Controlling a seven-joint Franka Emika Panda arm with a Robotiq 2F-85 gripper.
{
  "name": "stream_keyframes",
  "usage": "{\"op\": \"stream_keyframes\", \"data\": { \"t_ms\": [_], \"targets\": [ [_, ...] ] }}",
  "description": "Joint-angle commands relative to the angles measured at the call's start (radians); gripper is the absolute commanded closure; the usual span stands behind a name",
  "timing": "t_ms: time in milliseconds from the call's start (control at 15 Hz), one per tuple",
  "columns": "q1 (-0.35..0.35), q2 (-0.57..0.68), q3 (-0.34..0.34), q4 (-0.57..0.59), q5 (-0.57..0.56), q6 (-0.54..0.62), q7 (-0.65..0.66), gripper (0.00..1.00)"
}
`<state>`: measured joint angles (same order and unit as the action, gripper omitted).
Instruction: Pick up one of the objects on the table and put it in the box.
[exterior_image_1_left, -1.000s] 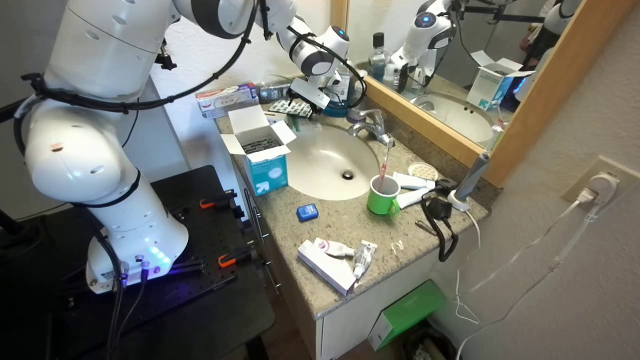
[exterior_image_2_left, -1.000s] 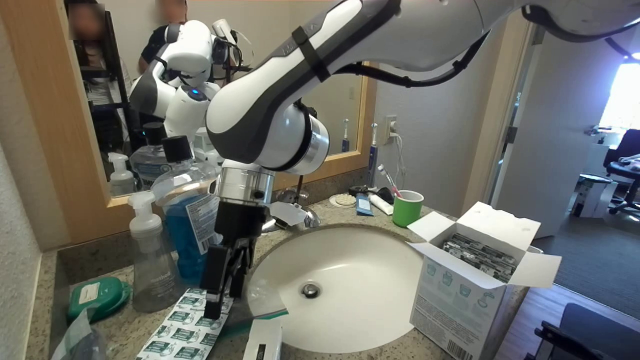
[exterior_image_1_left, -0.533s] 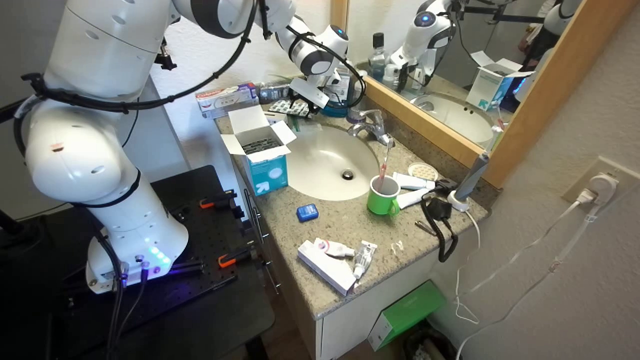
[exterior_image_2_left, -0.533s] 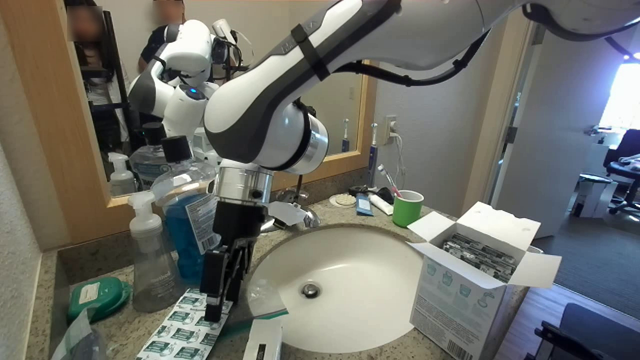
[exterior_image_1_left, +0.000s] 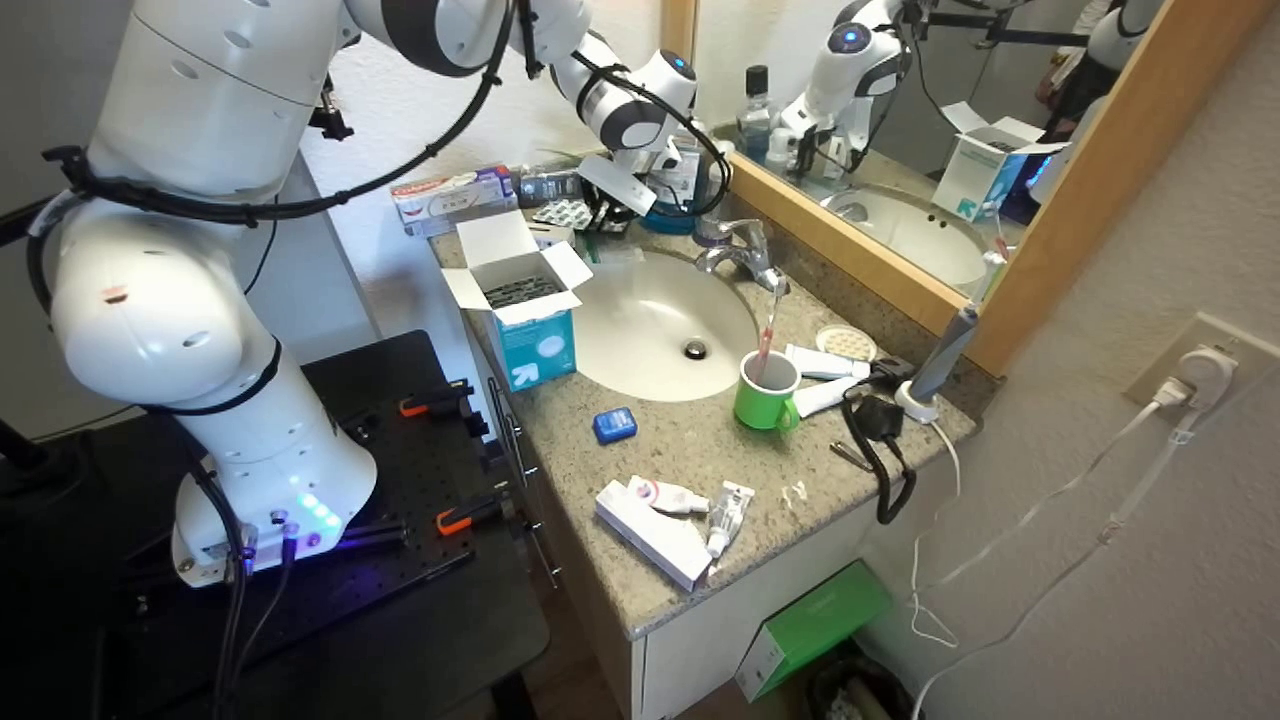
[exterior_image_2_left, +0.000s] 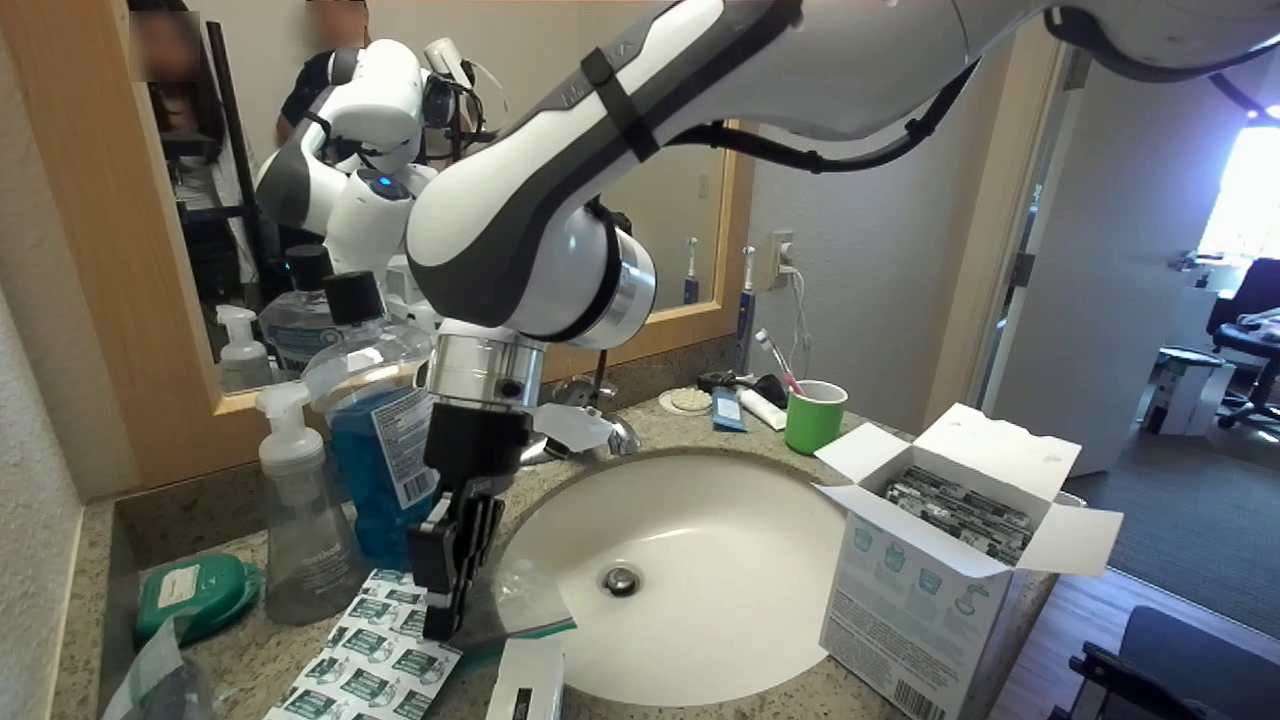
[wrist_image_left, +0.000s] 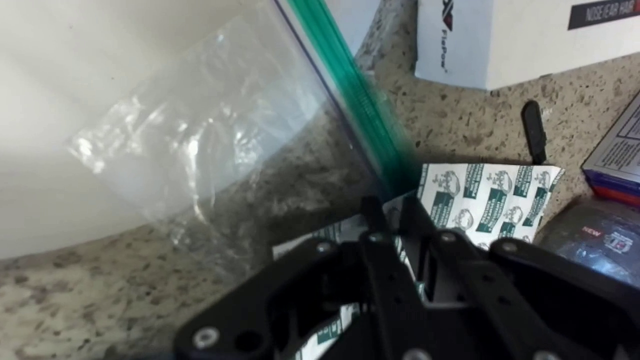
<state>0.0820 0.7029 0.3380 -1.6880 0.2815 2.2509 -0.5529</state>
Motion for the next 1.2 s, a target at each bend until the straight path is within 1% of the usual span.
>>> {"op": "stream_keyframes", "data": {
  "t_ms": [0, 67, 133, 400, 733, 933, 1133],
  "targets": [
    [0.015, -0.021, -0.003, -0.016, -0.012, 0.014, 0.049, 1.00],
    [0.016, -0.027, -0.004, -0.021, -0.014, 0.016, 0.052, 1.00],
    [0.018, -0.035, -0.004, -0.028, -0.015, 0.019, 0.056, 0.97],
    [0.039, -0.119, -0.013, -0.089, -0.036, 0.054, 0.104, 0.98],
    [0.080, -0.280, -0.030, -0.206, -0.097, 0.106, 0.238, 0.98],
    [0.111, -0.378, -0.048, -0.273, -0.145, 0.115, 0.319, 0.98],
    [0.136, -0.456, -0.062, -0.315, -0.196, 0.102, 0.393, 0.98]
  ]
}}
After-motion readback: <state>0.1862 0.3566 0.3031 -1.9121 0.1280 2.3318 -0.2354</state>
